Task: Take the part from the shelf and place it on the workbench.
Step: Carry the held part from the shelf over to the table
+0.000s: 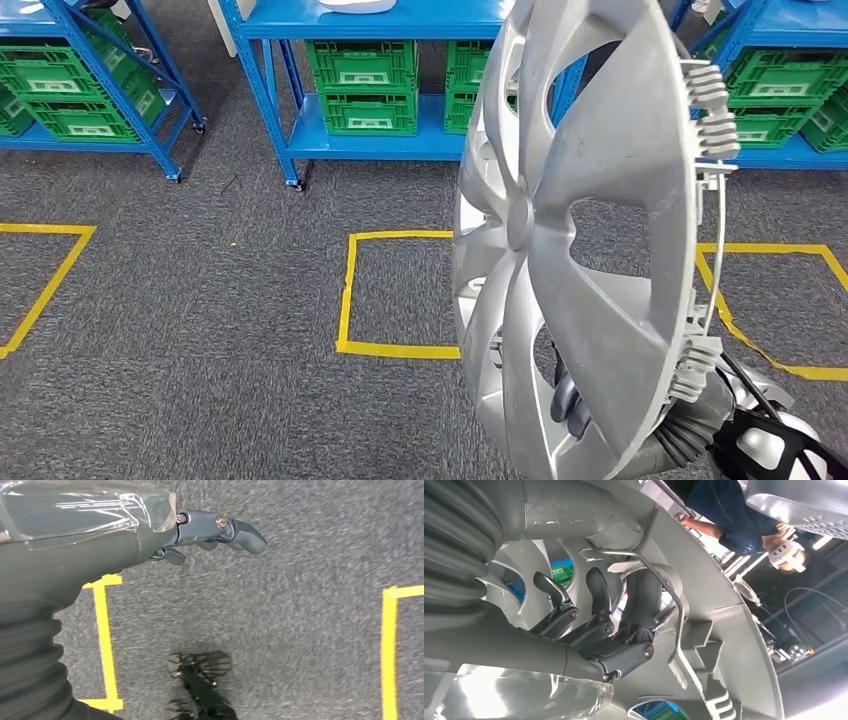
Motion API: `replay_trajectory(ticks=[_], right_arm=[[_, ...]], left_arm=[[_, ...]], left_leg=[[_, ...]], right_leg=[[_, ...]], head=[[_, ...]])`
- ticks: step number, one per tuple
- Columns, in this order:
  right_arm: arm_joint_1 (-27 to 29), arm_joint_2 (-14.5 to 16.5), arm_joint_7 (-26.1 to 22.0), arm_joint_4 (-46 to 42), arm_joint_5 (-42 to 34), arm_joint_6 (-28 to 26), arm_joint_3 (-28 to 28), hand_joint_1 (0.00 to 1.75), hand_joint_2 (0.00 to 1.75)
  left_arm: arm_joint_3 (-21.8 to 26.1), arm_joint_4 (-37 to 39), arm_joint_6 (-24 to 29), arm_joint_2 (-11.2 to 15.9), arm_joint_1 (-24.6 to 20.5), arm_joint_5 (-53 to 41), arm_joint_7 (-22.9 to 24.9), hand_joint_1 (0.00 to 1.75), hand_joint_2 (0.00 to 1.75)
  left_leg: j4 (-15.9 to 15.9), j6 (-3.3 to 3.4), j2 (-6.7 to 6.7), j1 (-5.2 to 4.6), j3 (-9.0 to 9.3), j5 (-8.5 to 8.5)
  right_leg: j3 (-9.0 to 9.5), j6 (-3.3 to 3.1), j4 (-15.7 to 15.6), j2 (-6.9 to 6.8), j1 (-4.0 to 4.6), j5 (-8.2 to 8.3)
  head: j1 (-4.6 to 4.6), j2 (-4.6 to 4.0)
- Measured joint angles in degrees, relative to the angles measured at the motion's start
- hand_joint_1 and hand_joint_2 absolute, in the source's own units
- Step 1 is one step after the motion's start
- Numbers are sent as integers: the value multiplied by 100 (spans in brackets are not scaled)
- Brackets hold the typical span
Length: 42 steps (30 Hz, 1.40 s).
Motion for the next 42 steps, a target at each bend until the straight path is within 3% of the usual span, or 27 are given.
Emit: replay_trajectory(ticks=[2,3,4,6,7,9,11,13,14,15,17,18,19,21,23,25,27,29,30,32,33,34,36,37,39,40,42], right_arm=[[-1,-3,0,0,-1,0,0,161,175],[-5,-3,0,0,-1,0,-1,161,175],[-9,-3,0,-2,0,1,-1,161,175],[-13,-4,1,-5,-2,2,-3,161,175],[-11,-5,4,-6,-3,2,-3,161,175],[-3,-5,19,-7,-10,3,-2,161,175],[23,1,35,-13,-31,4,-8,161,175],[83,14,37,-22,-64,13,-23,161,175],[118,26,33,-24,-80,37,-33,161,175],[146,44,30,-26,-96,69,-45,161,175],[178,95,26,-31,-122,143,-79,161,175],[184,125,26,-42,-131,167,-101,161,175],[187,157,26,-57,-138,182,-122,161,175],[184,208,25,-96,-148,196,-157,161,175],[182,240,24,-116,-154,197,-173,161,175],[187,258,24,-125,-160,198,-184,161,175],[190,266,24,-127,-163,201,-199,161,175],[194,272,24,-127,-169,205,-213,161,175],[200,278,20,-127,-175,212,-220,161,175],[218,297,-5,-126,-196,240,-243,161,175],[226,310,-35,-125,-210,261,-258,161,175],[229,325,-73,-123,-222,282,-269,161,175],[235,357,-159,-115,-237,338,-283,161,175],[239,374,-199,-106,-239,365,-283,161,175],[247,408,-262,-76,-241,407,-277,161,175],[244,428,-278,-61,-244,418,-270,161,175],[235,474,-283,-41,-272,445,-256,161,175]], left_arm=[[1,17,-5,-4,-1,0,0,0,175],[3,22,-5,-4,-1,0,0,0,175],[6,27,-5,-4,-2,-2,-1,0,175],[16,32,-4,-2,-1,-5,-3,0,175],[22,34,-4,-3,2,-13,-5,0,175],[41,38,-3,-4,16,-42,-7,0,175],[61,44,4,-7,30,-80,-10,0,175],[71,49,27,-7,34,-107,-28,0,175],[74,50,38,-7,34,-129,-46,0,175],[77,50,45,-7,33,-154,-68,0,175],[80,50,48,-6,24,-214,-114,0,175],[82,46,48,-3,14,-239,-132,0,175],[83,36,48,5,3,-262,-145,0,175],[88,11,48,27,-24,-288,-169,0,175],[103,-6,48,46,-38,-293,-184,0,175],[116,-12,48,52,-42,-296,-189,0,175],[118,-13,47,49,-48,-299,-189,0,175],[118,-10,46,39,-53,-300,-189,0,175],[119,-7,46,36,-56,-300,-189,0,175],[124,0,47,35,-71,-301,-189,0,175],[128,4,47,35,-82,-301,-189,0,175],[131,7,47,36,-96,-303,-189,0,175],[140,8,40,34,-119,-303,-190,0,175],[149,8,34,33,-130,-303,-195,0,175],[178,7,26,33,-135,-306,-210,0,175],[191,7,26,30,-130,-309,-218,0,175],[204,-1,20,27,-109,-301,-215,0,175]], left_leg=[[102,-62,16,46,-249,115],[187,-101,22,67,-377,156],[285,-139,24,80,-497,187],[422,-217,23,79,-663,267],[444,-252,21,82,-706,320],[462,-311,13,107,-757,343],[746,-373,0,131,-836,-59],[1421,-423,-8,139,-952,-691],[1778,-434,-8,140,-986,-875],[2027,-433,-9,140,-969,-917],[1983,-393,-17,134,-677,-676],[1659,-342,-34,122,-373,-551],[1184,-275,-53,100,2,-547],[374,-190,-88,44,564,-693],[115,-150,-90,-13,639,-703],[32,-75,-62,-19,530,-507],[-35,-15,-32,-1,366,-292],[-23,10,-20,-14,151,-107],[-5,7,-13,-18,32,-17],[67,-15,-3,-13,-240,146],[126,-34,-1,-5,-384,214],[203,-63,-1,-3,-522,270],[341,-128,-2,-9,-719,365],[371,-162,-2,-12,-770,419],[367,-221,0,4,-817,524],[406,-255,-4,18,-849,472],[739,-337,-22,54,-943,28]], right_leg=[[304,198,-72,-2,-42,257],[592,267,-401,-3,-70,322],[913,282,-841,1,-72,273],[1285,184,-1462,-1,-52,51],[1308,112,-1568,-1,-25,-2],[1188,-20,-1548,-19,-36,73],[1077,-124,-1546,-36,-50,198],[943,-168,-1538,-41,-31,342],[859,-172,-1533,-41,-20,418],[771,-173,-1528,-40,-8,494],[582,-166,-1522,-32,20,644],[503,-161,-1521,-25,29,718],[441,-146,-1522,-18,44,786],[382,-88,-1542,-25,31,916],[368,1,-1610,-40,-6,1058],[307,18,-1589,-35,-14,1021],[173,-73,-1199,-26,-2,549],[47,-109,-468,-21,3,28],[29,-68,-138,-21,1,-49],[206,91,64,-21,-9,153],[436,155,-135,-21,-17,292],[757,177,-530,-22,-20,302],[1295,102,-1360,-17,4,79],[1406,36,-1591,-16,28,-41],[1336,-76,-1638,-23,40,-19],[1283,-134,-1633,-27,31,38],[1157,-213,-1639,-33,3,169]], head=[[1,0],[2,0],[4,1],[12,1],[12,1],[14,0],[5,0],[-4,0],[-6,0],[-5,0],[-6,0],[-6,0],[-5,0],[1,0],[-17,1],[-35,1],[-21,1],[-13,1],[-13,0],[-12,0],[-12,0],[-11,1],[-15,1],[-14,1],[-11,0],[-13,0],[-26,0]])
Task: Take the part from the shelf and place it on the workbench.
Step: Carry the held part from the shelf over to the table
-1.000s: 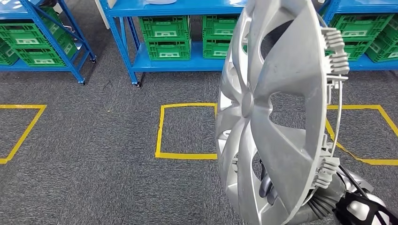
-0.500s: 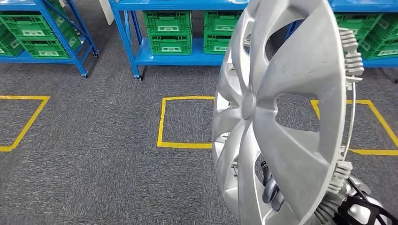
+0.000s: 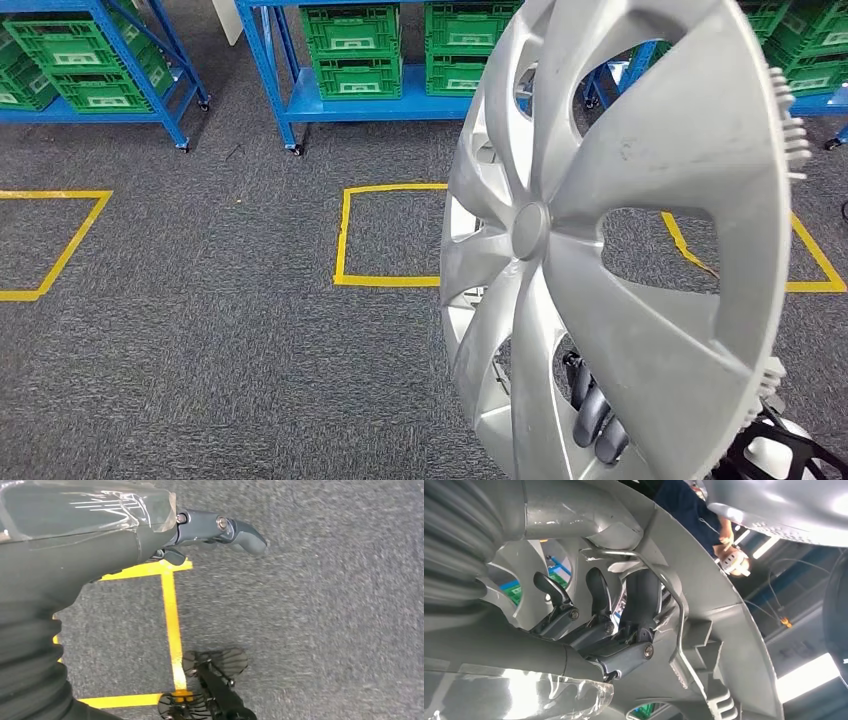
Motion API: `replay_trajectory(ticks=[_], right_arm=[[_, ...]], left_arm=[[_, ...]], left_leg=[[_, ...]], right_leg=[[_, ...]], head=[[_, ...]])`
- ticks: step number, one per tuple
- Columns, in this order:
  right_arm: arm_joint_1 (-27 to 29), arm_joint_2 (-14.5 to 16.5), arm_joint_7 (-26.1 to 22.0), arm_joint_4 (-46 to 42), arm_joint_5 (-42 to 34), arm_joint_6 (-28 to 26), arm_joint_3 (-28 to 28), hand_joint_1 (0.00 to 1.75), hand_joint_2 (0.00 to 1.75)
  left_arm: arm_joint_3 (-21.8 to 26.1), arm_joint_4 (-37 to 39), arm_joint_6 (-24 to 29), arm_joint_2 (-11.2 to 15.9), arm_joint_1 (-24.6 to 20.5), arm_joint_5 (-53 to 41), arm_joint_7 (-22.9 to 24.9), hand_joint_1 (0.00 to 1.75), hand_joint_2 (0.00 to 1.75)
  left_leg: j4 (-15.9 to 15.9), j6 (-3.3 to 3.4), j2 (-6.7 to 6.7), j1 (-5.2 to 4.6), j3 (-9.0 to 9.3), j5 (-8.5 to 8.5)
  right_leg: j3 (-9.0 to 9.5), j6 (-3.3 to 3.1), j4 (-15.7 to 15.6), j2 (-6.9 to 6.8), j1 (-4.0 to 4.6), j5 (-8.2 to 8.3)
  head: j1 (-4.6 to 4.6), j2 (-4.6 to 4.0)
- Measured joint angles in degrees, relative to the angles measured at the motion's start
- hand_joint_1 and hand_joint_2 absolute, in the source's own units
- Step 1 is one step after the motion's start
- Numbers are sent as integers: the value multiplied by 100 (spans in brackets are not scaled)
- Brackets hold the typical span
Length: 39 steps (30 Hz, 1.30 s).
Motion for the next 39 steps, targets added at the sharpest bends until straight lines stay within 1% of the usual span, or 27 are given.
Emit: replay_trajectory(ticks=[2,3,4,5,7,9,10,11,13,14,15,17,19,20,21,22,24,25,27,28,30,32,34,35,36,37,39], right_arm=[[-1,25,5,7,-79,33,8,161,175],[3,27,9,13,-128,55,10,161,175],[6,28,17,20,-165,78,11,161,175],[8,28,32,26,-188,106,14,161,175],[11,28,80,32,-202,150,25,161,175],[7,27,116,32,-187,177,43,161,175],[-1,27,124,33,-173,191,59,161,175],[-10,27,125,35,-158,208,81,161,175],[-41,27,134,39,-129,227,132,161,175],[-60,27,144,43,-120,230,154,161,175],[-78,25,155,47,-113,230,171,161,175],[-100,19,180,64,-110,230,207,161,175],[-102,15,200,92,-111,231,249,161,175],[-103,13,206,106,-112,231,268,161,175],[-109,12,209,118,-112,231,283,161,175],[-125,9,210,127,-112,233,297,161,175],[-168,5,212,146,-115,248,327,161,175],[-187,3,215,156,-118,256,345,161,175],[-217,0,230,179,-126,262,390,161,175],[-234,-2,238,191,-128,262,414,161,175],[-262,-4,248,206,-135,261,451,161,175],[-273,-7,249,214,-140,261,476,161,175],[-277,-8,256,234,-143,261,510,161,175],[-279,-8,262,247,-145,261,528,161,175],[-286,-7,270,257,-148,262,549,161,175],[-298,-6,278,264,-150,262,568,161,175],[-336,-6,295,269,-152,262,608,161,175]], left_arm=[[2,-40,-33,3,21,11,26,0,175],[5,-67,-57,8,31,7,33,0,175],[8,-89,-76,13,36,-3,25,0,175],[11,-100,-84,21,38,-21,7,0,175],[11,-104,-73,45,27,-69,-42,0,175],[9,-102,-36,76,1,-108,-86,0,175],[9,-98,-8,92,-12,-127,-110,0,175],[10,-92,16,110,-20,-149,-133,0,175],[24,-76,49,137,-21,-202,-178,0,175],[32,-67,55,149,-20,-224,-194,0,175],[39,-56,59,156,-23,-239,-208,0,175],[46,-27,65,165,-31,-265,-225,0,175],[58,7,69,167,-32,-285,-233,0,175],[64,23,72,167,-32,-291,-233,0,175],[69,34,74,167,-32,-292,-234,0,175],[72,41,76,167,-32,-292,-234,0,175],[77,52,79,166,-34,-292,-235,0,175],[85,54,78,166,-34,-293,-235,0,175],[133,51,65,160,-32,-297,-235,0,175],[162,44,56,154,-31,-299,-235,0,175],[205,27,44,146,-38,-300,-234,0,175],[228,23,44,150,-52,-302,-233,0,175],[252,23,52,148,-61,-319,-232,0,175],[266,23,67,143,-63,-332,-230,0,175],[283,23,91,139,-67,-346,-228,0,175],[301,23,122,138,-73,-361,-225,0,175],[328,22,199,140,-103,-392,-218,0,175]], left_leg=[[683,-78,-16,39,-124,-595],[1020,-102,-17,57,-165,-725],[1243,-116,-16,72,-149,-714],[1271,-121,-12,83,-41,-592],[708,-98,62,87,489,-335],[-142,-31,216,40,1082,-391],[-403,9,264,8,1232,-461],[-523,54,259,-24,1261,-508],[-588,153,168,-39,1217,-436],[-622,205,120,-33,1198,-379],[-652,248,76,-25,1183,-317],[-657,300,-22,-36,1096,-220],[-641,318,-142,-68,1000,-151],[-626,318,-207,-79,962,-126],[-604,314,-275,-85,930,-110],[-568,308,-341,-86,897,-101],[-476,278,-448,-100,812,-96],[-443,255,-489,-100,770,-90],[-421,195,-560,-93,709,-59],[-398,163,-553,-91,679,-67],[-122,80,-390,-79,536,-243],[578,-18,-169,-16,214,-597],[1169,-88,-85,57,-64,-792],[1178,-109,-61,87,-63,-743],[932,-119,-24,108,68,-594],[526,-118,63,119,288,-401],[-212,-79,287,77,673,-170]], right_leg=[[-143,-24,4,-9,2,131],[-213,-19,7,-24,4,194],[-280,-10,10,-47,5,253],[-340,3,12,-77,4,310],[-423,43,14,-136,4,398],[-462,103,16,-220,17,463],[-469,135,16,-275,22,489],[-473,174,10,-339,24,514],[-486,233,18,-399,13,526],[-537,234,121,-349,9,450],[-633,214,336,-261,8,310],[-941,146,1108,-76,15,-103],[-1106,142,1660,-16,23,-332],[-1026,167,1605,-4,26,-309],[-833,197,1314,19,30,-208],[-570,216,871,92,33,-77],[-196,183,186,236,50,94],[-125,147,41,276,62,120],[-135,77,23,206,69,146],[-132,52,13,162,57,163],[-128,1,-9,61,17,191],[-133,-20,-9,-48,18,196],[-144,-22,-7,-170,21,197],[-145,-21,-7,-231,20,196],[-142,-16,-7,-288,18,193],[-135,-10,-7,-339,19,189],[-127,26,-7,-430,39,178]], head=[[-16,0],[-18,0],[-19,0],[-20,0],[-22,0],[-17,0],[-16,0],[-14,0],[-14,0],[-10,0],[-4,0],[9,0],[13,0],[13,0],[12,0],[14,0],[11,0],[8,0],[8,0],[6,0],[-37,0],[-83,0],[-86,0],[-87,0],[-87,0],[-89,0],[-85,0]])
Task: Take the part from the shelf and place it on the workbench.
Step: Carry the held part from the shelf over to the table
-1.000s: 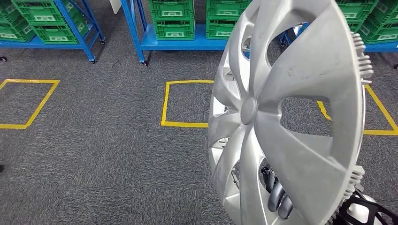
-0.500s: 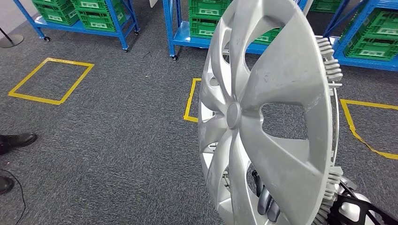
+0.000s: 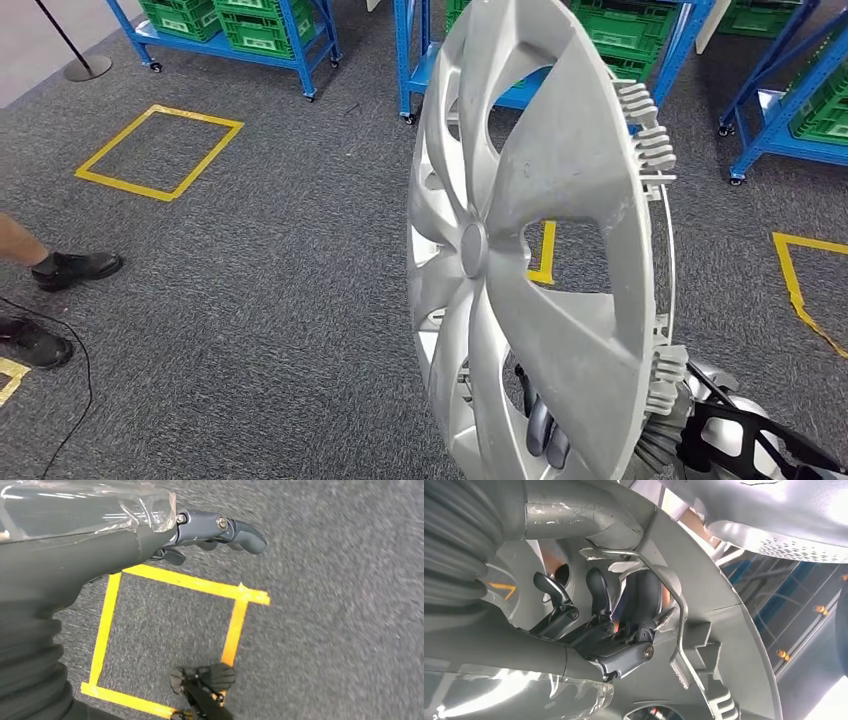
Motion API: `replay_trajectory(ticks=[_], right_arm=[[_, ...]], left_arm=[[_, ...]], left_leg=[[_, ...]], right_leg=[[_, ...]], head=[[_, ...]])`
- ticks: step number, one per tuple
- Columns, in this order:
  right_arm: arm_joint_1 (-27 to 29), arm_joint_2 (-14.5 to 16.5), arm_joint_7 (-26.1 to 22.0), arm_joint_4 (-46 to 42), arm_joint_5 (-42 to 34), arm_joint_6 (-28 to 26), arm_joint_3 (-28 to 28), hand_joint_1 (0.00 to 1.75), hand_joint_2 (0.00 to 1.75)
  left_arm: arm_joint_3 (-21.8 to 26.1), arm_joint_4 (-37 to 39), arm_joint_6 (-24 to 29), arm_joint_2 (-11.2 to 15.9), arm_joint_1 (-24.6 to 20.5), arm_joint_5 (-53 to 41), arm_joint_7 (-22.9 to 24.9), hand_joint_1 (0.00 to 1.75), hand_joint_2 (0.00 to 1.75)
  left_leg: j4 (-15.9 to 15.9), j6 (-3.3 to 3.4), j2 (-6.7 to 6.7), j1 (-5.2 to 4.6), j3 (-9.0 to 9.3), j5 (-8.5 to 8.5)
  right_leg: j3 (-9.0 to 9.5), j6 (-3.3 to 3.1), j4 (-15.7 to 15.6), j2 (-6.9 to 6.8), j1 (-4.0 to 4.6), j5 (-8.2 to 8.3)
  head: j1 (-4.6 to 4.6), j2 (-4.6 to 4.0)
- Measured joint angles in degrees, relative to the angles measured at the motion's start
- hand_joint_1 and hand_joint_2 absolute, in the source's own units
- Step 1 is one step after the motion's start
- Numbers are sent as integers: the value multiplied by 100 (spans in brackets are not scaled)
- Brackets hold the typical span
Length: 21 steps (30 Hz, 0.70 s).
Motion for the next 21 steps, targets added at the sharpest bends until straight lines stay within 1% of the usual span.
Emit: replay_trajectory(ticks=[1,2,3,4,5,6,7,8,9,10,11,12,13,14,15,16,17,18,19,20,21], right_arm=[[-21,1,7,4,2,-4,21,161,175],[-37,1,12,10,3,-11,44,161,175],[-49,2,16,17,3,-18,65,161,175],[-56,2,17,23,3,-25,84,161,175],[-59,-1,19,28,2,-30,99,161,175],[-62,-3,18,32,-2,-34,110,161,175],[-60,-8,17,36,-3,-40,119,161,175],[-54,-12,17,40,-4,-45,127,161,175],[-44,-15,15,44,-3,-50,136,161,175],[-27,-17,15,49,4,-53,146,161,175],[-8,-18,15,52,9,-55,158,161,175],[8,-19,14,56,14,-55,172,161,175],[21,-19,9,58,16,-55,185,161,175],[26,-19,0,58,14,-55,197,161,175],[28,-16,-17,57,6,-55,211,161,175],[30,-11,-41,57,-7,-53,225,161,175],[31,-5,-63,57,-24,-51,238,161,175],[30,2,-80,57,-40,-48,252,161,175],[26,10,-90,57,-55,-45,264,161,175],[18,21,-92,58,-71,-43,275,161,175],[11,36,-96,58,-98,-39,286,161,175]], left_arm=[[12,-1,32,-2,-18,-13,6,0,175],[29,-1,55,-4,-38,-21,11,0,175],[56,-2,68,-7,-52,-22,16,0,175],[88,-5,77,-12,-60,-20,18,0,175],[117,-9,92,-21,-69,-16,16,0,175],[141,-13,109,-30,-82,-12,13,0,175],[156,-16,130,-38,-101,-9,9,0,175],[167,-16,151,-49,-123,-7,2,0,175],[176,-16,168,-56,-143,-7,-7,0,175],[189,-16,186,-68,-155,-8,-19,0,175],[207,-16,207,-81,-159,-12,-32,0,175],[224,-16,223,-91,-161,-17,-45,0,175],[240,-17,235,-100,-159,-24,-56,0,175],[252,-17,242,-107,-156,-36,-63,0,175],[258,-17,241,-111,-153,-51,-68,0,175],[262,-20,238,-113,-145,-66,-72,0,175],[267,-24,233,-114,-130,-78,-75,0,175],[275,-27,226,-115,-111,-86,-78,0,175],[289,-33,216,-115,-92,-89,-80,0,175],[303,-39,204,-120,-75,-91,-81,0,175],[314,-50,190,-121,-69,-93,-81,0,175]], left_leg=[[-169,31,63,-30,76,26],[-211,66,55,-60,74,8],[-220,106,-15,-72,55,25],[-258,148,-78,-61,72,52],[-304,194,-144,-50,99,85],[-350,238,-208,-36,125,124],[-385,273,-277,-24,147,156],[-391,295,-350,-35,136,170],[-387,308,-429,-44,124,179],[-382,313,-514,-52,116,182],[-373,314,-600,-57,112,183],[-356,311,-689,-57,109,181],[-330,301,-774,-55,107,174],[-295,283,-853,-52,93,162],[-248,255,-928,-60,67,143],[-210,226,-985,-69,34,129],[-185,197,-1031,-71,-1,124],[-174,170,-1071,-70,-29,126],[-168,150,-1085,-57,-49,128],[-126,123,-1006,-56,-78,101],[-4,95,-866,-57,-138,24]], right_leg=[[1,27,-1,-46,12,-5],[2,60,-9,-98,19,-6],[9,96,-22,-152,21,-3],[13,131,-24,-168,11,-14],[-1,150,21,-94,1,-54],[-68,148,179,34,-6,-149],[-203,125,473,196,-14,-297],[-391,93,871,336,-14,-467],[-602,75,1295,404,-14,-621],[-766,80,1604,434,-14,-706],[-832,110,1703,445,-17,-695],[-781,158,1555,454,-21,-588],[-629,209,1201,486,-31,-414],[-444,248,769,577,-48,-232],[-296,246,418,651,-57,-89],[-202,221,201,707,-58,-2],[-172,176,119,730,-47,33],[-173,126,124,684,-25,45],[-171,92,122,638,-28,57],[-168,60,116,594,-34,65],[-160,28,109,543,-43,69]], head=[[1,0],[4,0],[4,0],[4,1],[16,1],[26,1],[43,1],[56,0],[60,0],[63,0],[63,0],[64,0],[64,0],[68,0],[67,0],[67,0],[66,0],[63,0],[66,0],[63,0],[47,0]])
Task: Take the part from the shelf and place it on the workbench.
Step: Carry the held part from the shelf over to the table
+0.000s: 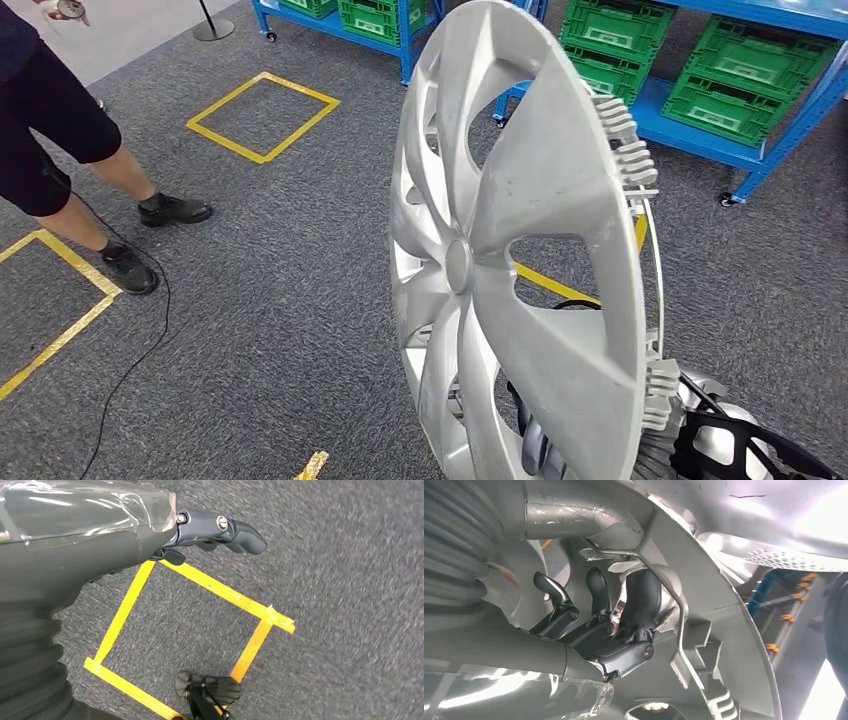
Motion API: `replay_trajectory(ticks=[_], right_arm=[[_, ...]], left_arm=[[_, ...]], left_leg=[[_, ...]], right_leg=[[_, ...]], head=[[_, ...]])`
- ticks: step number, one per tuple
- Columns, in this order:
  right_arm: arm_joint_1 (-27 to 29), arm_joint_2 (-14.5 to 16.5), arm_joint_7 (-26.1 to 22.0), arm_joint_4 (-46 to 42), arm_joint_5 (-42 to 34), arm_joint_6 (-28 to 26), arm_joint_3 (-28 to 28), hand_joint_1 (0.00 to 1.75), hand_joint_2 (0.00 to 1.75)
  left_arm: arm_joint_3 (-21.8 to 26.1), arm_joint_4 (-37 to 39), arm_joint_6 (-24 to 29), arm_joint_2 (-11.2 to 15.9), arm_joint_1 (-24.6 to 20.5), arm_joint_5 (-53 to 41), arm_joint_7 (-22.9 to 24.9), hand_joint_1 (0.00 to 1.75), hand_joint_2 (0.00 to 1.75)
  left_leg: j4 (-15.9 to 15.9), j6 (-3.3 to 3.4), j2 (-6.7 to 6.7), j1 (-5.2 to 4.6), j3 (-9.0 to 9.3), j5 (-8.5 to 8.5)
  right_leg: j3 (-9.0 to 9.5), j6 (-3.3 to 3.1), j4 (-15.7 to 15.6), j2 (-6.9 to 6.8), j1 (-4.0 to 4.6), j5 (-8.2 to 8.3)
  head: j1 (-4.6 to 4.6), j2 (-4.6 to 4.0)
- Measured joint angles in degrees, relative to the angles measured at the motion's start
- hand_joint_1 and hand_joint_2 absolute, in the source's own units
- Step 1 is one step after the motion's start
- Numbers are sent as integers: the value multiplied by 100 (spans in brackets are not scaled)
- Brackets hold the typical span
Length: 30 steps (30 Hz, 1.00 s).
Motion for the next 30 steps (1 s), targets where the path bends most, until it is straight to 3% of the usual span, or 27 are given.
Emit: replay_trajectory(ticks=[2,4,5,6,7,9,11,13,14,16,18,20,21,23,24,26,28,29,30], right_arm=[[-11,28,-8,0,-75,15,19,161,175],[-13,50,-12,0,-130,26,32,161,175],[-13,58,-12,0,-138,25,39,161,175],[-15,65,-12,0,-143,25,46,161,175],[-19,72,-12,0,-153,25,52,161,175],[-26,86,-13,-1,-188,25,58,161,175],[-29,99,-16,-1,-236,23,56,161,175],[-29,107,-29,-2,-289,24,54,161,175],[-28,108,-38,-1,-314,25,50,161,175],[-23,107,-60,-3,-350,25,39,161,175],[-6,105,-75,-3,-368,25,31,161,175],[22,104,-80,-2,-377,25,31,161,175],[34,103,-81,-2,-378,25,32,161,175],[44,101,-81,-2,-378,25,32,161,175],[44,101,-82,-2,-378,25,31,161,175],[43,103,-82,-2,-379,25,32,161,175],[39,105,-82,-2,-383,26,34,161,175],[37,107,-82,-2,-389,27,35,161,175],[38,111,-83,-3,-398,31,37,161,175]], left_arm=[[8,-25,-39,-4,-7,0,-2,0,175],[7,-40,-69,-5,-14,1,-3,0,175],[7,-43,-75,-8,-13,0,-2,0,175],[8,-45,-79,-9,-8,-1,-2,0,175],[9,-50,-81,-9,-4,-1,-2,0,175],[2,-73,-81,-5,-6,-1,-2,0,175],[-15,-94,-86,-3,-17,-1,-3,0,175],[-27,-116,-107,-3,-9,-4,-3,0,175],[-29,-132,-121,-6,1,-8,-3,0,175],[-35,-162,-147,-12,7,-13,-3,0,175],[-49,-170,-164,-16,-5,-15,-3,0,175],[-58,-171,-171,-19,-7,-16,-3,0,175],[-59,-171,-171,-21,-4,-16,-3,0,175],[-60,-171,-171,-22,4,-16,-3,0,175],[-60,-171,-171,-21,6,-16,-3,0,175],[-59,-172,-171,-20,16,-16,-3,0,175],[-56,-174,-171,-20,47,-16,-3,0,175],[-55,-177,-171,-21,66,-17,-3,0,175],[-54,-180,-171,-23,79,-17,-3,0,175]], left_leg=[[602,-61,352,6,-288,-320],[1353,-99,490,44,-658,-622],[1525,-106,513,56,-748,-648],[1453,-104,531,63,-716,-565],[1176,-93,564,63,-574,-408],[350,-34,830,13,-130,-95],[-91,29,1022,-53,93,2],[-139,77,913,-79,88,-2],[-182,106,833,-70,123,21],[-281,186,675,-38,213,91],[-316,235,510,-24,237,132],[-310,245,317,-36,227,136],[-303,244,219,-39,227,134],[-270,226,29,-35,225,122],[-237,203,-58,-42,213,105],[-181,146,-189,-51,171,75],[-167,95,-277,-38,128,70],[-150,71,-262,-27,107,62],[-71,39,-144,-24,66,10]], right_leg=[[9,-46,-6,-115,1,-5],[8,-64,-4,-248,15,-15],[8,-69,-3,-319,19,-20],[10,-69,-3,-385,22,-27],[16,-67,-4,-448,25,-34],[36,-40,-3,-561,49,-57],[54,0,-6,-675,80,-81],[89,53,-35,-804,91,-97],[107,78,-30,-797,84,-120],[12,82,239,-544,69,-277],[-354,40,967,-208,58,-566],[-706,55,1568,-110,56,-715],[-748,94,1571,-97,52,-657],[-510,194,920,-8,26,-313],[-347,210,521,96,20,-137],[-144,150,63,230,17,55],[-118,48,29,165,38,84],[-110,15,22,115,39,91],[-97,-22,13,60,34,92]], head=[[-34,0],[-49,0],[-50,0],[-50,0],[-51,0],[-50,0],[-47,0],[-45,0],[-40,0],[-17,0],[13,0],[23,0],[23,0],[25,0],[24,0],[20,0],[19,0],[20,0],[6,0]])
